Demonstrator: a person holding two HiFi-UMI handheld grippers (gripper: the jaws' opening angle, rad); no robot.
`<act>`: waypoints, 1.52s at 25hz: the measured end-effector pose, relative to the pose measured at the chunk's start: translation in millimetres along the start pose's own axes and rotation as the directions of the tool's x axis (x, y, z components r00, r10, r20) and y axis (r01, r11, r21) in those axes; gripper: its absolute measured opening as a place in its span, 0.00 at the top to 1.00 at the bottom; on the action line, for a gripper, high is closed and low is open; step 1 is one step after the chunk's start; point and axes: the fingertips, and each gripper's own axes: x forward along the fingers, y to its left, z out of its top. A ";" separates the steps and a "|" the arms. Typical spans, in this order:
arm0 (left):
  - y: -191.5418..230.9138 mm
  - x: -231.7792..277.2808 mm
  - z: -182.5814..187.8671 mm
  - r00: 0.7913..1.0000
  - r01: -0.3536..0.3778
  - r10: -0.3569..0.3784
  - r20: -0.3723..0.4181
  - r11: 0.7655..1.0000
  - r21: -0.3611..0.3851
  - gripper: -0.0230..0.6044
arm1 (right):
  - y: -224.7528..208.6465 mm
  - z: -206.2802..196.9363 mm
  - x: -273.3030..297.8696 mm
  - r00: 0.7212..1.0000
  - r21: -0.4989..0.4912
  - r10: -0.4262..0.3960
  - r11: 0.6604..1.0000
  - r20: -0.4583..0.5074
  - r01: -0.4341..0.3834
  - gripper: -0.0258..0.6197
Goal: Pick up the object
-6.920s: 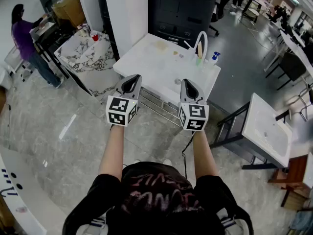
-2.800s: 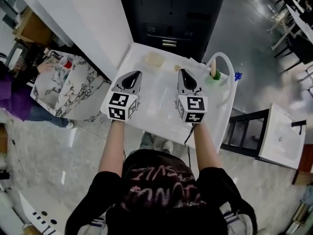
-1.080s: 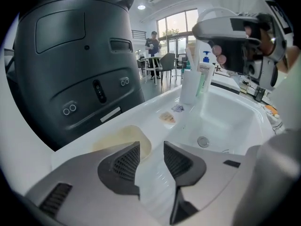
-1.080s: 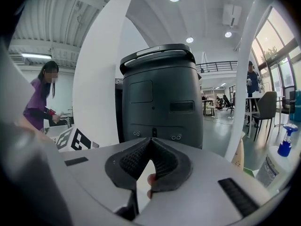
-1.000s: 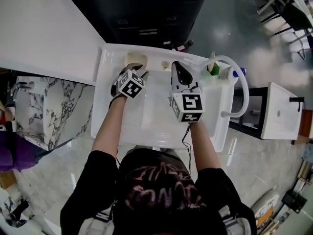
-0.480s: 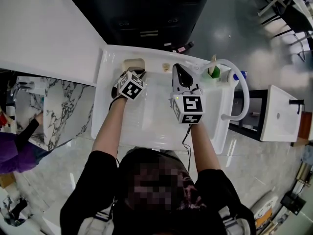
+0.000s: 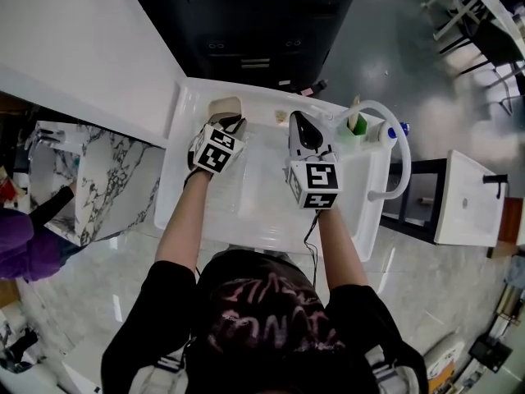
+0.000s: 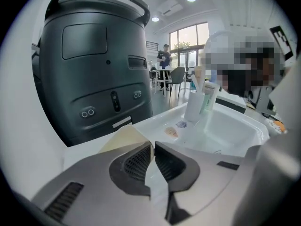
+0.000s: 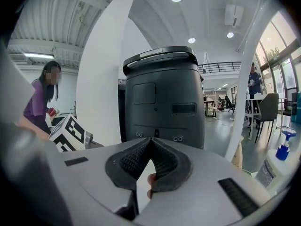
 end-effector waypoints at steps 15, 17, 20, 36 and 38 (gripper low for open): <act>-14.7 -110.1 60.6 0.959 -0.158 0.168 0.229 0.985 -0.063 0.90 | 14.0 30.8 -42.6 0.996 -0.017 0.036 0.999 0.083 -0.034 0.94; -18.7 -124.7 66.7 0.947 -0.179 0.193 0.257 0.981 -0.076 0.90 | 15.5 34.0 -48.9 0.995 -0.023 0.042 0.999 0.091 -0.040 0.94; -23.6 -148.0 74.5 0.928 -0.209 0.228 0.295 0.973 -0.094 0.90 | 19.1 38.4 -57.1 0.993 -0.030 0.054 0.998 0.100 -0.051 0.94; -47.2 -255.4 97.2 0.825 -0.324 0.361 0.434 0.933 -0.160 0.91 | 39.2 62.8 -99.3 0.983 -0.076 0.098 0.993 0.153 -0.087 0.94; -49.6 -263.3 97.9 0.818 -0.330 0.369 0.441 0.929 -0.165 0.91 | 39.0 65.5 -104.5 0.982 -0.079 0.098 0.993 0.161 -0.086 0.94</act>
